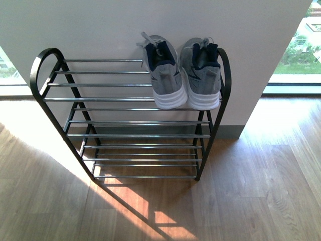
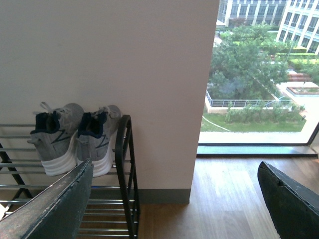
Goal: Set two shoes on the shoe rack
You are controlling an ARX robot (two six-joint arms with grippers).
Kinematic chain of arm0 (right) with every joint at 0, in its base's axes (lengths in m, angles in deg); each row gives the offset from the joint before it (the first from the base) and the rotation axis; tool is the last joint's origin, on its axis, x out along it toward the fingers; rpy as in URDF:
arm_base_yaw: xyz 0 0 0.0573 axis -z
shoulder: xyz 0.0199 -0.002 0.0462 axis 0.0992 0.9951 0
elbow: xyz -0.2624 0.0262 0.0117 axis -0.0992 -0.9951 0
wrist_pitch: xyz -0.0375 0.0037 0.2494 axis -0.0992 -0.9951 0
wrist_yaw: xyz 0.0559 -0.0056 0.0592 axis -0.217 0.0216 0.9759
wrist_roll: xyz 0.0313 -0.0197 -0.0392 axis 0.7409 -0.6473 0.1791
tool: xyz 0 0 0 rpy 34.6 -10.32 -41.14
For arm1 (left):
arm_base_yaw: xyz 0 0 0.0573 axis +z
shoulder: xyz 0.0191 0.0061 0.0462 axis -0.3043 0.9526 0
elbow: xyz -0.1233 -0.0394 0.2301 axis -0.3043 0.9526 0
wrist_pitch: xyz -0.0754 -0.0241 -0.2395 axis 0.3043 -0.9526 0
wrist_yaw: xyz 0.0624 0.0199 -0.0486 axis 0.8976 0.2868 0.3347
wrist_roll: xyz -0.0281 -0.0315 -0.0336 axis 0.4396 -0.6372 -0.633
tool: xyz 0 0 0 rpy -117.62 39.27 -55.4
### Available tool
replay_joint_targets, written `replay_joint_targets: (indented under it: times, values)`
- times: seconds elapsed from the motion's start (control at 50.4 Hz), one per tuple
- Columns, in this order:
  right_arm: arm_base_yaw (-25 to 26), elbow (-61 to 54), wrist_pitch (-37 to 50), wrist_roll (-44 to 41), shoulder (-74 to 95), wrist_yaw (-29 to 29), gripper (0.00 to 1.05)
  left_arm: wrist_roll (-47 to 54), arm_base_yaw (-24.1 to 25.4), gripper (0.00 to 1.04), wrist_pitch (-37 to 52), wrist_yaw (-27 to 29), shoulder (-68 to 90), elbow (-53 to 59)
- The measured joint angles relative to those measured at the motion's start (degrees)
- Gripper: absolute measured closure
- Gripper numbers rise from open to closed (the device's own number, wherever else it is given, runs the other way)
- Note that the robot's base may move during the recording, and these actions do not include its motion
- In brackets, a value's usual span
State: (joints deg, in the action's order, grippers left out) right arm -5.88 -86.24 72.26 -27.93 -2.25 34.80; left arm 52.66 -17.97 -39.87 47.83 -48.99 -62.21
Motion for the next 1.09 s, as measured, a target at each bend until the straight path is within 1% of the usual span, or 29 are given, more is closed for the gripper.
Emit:
replay_joint_targets:
  times: [0.139, 0.199, 0.218, 0.437, 0.457, 0.516, 0.596, 0.616, 0.735, 0.754, 0.794, 0.834, 0.933, 0.973, 1.032, 1.092]
  values:
    - [0.0, 0.0, 0.0, 0.0, -0.02, 0.0, 0.09, 0.0, 0.0, 1.04, -1.68, -0.02, -1.62, 0.0]
    - [0.0, 0.0, 0.0, 0.02, 0.0, 0.0, 0.09, 0.02, 0.0, 1.04, -9.68, -0.02, -7.54, -0.02]
    - [0.0, 0.0, -0.02, 0.02, -0.02, -0.02, 0.09, 0.02, 0.0, 1.04, -10.78, 0.0, -8.76, -0.02]
    - [0.0, 0.0, -0.04, 0.0, -0.07, -0.07, 0.09, 0.02, 0.13, 1.03, -11.76, 0.07, -10.73, -0.02]
    - [0.0, 0.0, -0.04, 0.02, -0.09, -0.02, 0.09, 0.04, 0.13, 1.0, -11.76, 0.04, -10.75, -0.02]
    - [0.0, 0.0, -0.07, 0.0, 0.0, -0.02, 0.09, 0.04, 0.13, 0.85, -11.76, 0.04, -10.75, -0.02]
    - [0.0, 0.0, -0.04, 0.0, -0.09, -0.02, 0.09, 0.04, 0.13, 0.71, -11.78, 0.04, -10.78, -0.02]
    - [0.0, 0.0, -0.07, 0.0, -0.04, -0.02, 0.09, 0.07, 0.13, 0.69, -11.78, 0.04, -10.78, -0.02]
    - [0.0, 0.0, -0.07, 0.0, -0.04, -0.13, 0.09, 0.07, 0.13, 0.46, -11.76, -0.11, -10.78, -0.02]
    - [0.0, 0.0, -0.07, 0.0, -0.02, -0.22, 0.09, 0.07, 0.13, 0.44, -11.76, -0.09, -10.78, -0.02]
    - [0.0, 0.0, -0.07, 0.0, -0.02, -0.24, 0.09, 0.09, 0.13, 0.37, -11.76, -0.11, -10.78, -0.02]
    - [0.0, 0.0, -0.07, 0.02, -0.04, -0.22, 0.09, 0.09, 0.13, 0.28, -11.76, -0.07, -10.78, -0.02]
    - [0.0, 0.0, -0.07, 0.0, -0.04, -0.2, 0.09, 0.09, 0.13, 0.11, -11.76, -0.07, -10.78, -0.02]
    - [0.0, 0.0, -0.07, 0.0, -0.04, -0.22, 0.09, 0.17, 0.13, 0.08, -11.76, -0.07, -10.78, -0.02]
    - [0.0, 0.0, -0.07, 0.0, -0.04, -0.2, 0.09, 0.2, 0.13, 0.1, -11.76, -0.07, -10.78, -0.02]
    - [0.0, 0.0, -0.07, 0.02, -0.04, -0.2, 0.09, 0.17, 0.13, 0.1, -11.76, -0.07, -10.78, -0.02]
